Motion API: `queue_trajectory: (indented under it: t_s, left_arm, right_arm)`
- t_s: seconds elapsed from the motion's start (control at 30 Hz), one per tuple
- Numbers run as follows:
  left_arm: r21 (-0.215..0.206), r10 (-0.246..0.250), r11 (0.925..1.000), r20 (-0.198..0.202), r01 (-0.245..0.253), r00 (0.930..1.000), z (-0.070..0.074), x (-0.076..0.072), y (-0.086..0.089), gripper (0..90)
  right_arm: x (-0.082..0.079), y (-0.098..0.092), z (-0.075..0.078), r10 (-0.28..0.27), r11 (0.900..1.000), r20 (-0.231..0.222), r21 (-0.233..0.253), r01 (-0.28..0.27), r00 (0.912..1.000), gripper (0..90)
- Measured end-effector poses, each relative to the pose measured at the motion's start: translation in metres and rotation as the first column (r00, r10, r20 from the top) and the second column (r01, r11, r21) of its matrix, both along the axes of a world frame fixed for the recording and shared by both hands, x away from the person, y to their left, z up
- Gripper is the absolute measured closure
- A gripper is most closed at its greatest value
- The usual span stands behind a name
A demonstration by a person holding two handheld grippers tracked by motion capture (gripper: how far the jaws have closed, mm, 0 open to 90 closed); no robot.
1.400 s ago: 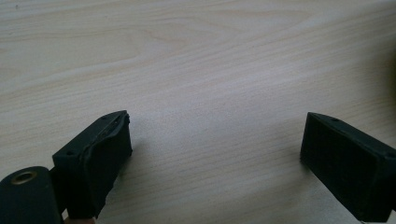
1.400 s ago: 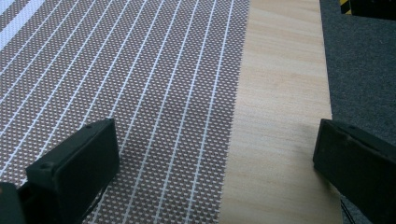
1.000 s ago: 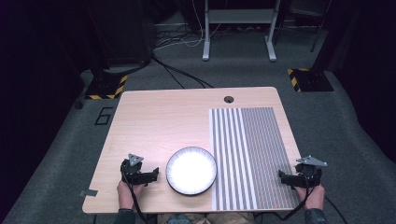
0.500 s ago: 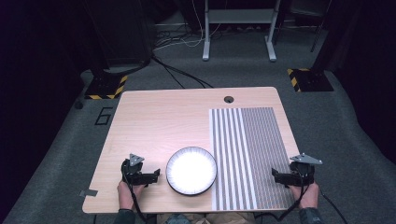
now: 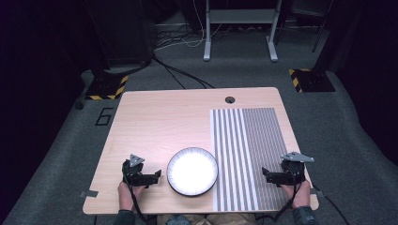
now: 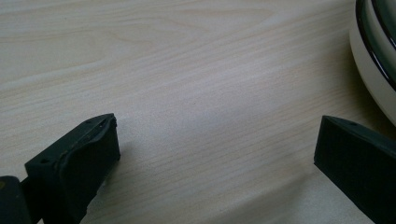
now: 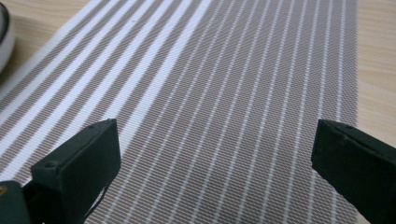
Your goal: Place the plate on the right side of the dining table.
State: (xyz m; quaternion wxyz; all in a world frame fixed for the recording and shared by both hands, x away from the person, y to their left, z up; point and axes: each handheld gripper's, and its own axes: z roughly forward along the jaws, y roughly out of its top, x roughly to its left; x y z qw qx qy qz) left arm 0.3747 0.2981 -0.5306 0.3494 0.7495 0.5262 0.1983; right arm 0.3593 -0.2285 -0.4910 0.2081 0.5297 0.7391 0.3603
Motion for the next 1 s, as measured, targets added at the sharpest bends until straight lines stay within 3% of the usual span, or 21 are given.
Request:
queue_trajectory:
  t_s: [0.23,0.77,1.0]
  left_arm:
    - [-0.014,-0.001,0.9999,0.003,0.001,1.0,0.0,0.0,0.001,0.0]
    - [-0.024,0.001,0.9997,0.025,-0.001,0.9997,0.001,-0.002,0.002,0.0]
    - [-0.038,0.004,0.9993,0.024,-0.003,0.9997,0.001,-0.002,0.003,0.0]
  right_arm:
    - [0.005,0.022,0.006,0.074,0.997,-0.008,0.016,-0.074,0.9972,1.2]
    - [0.009,0.057,0.015,0.159,0.987,0.023,0.035,-0.16,0.987,1.6]
    - [0.011,0.074,0.02,0.204,0.978,0.029,0.03,-0.205,0.9786,0.7]
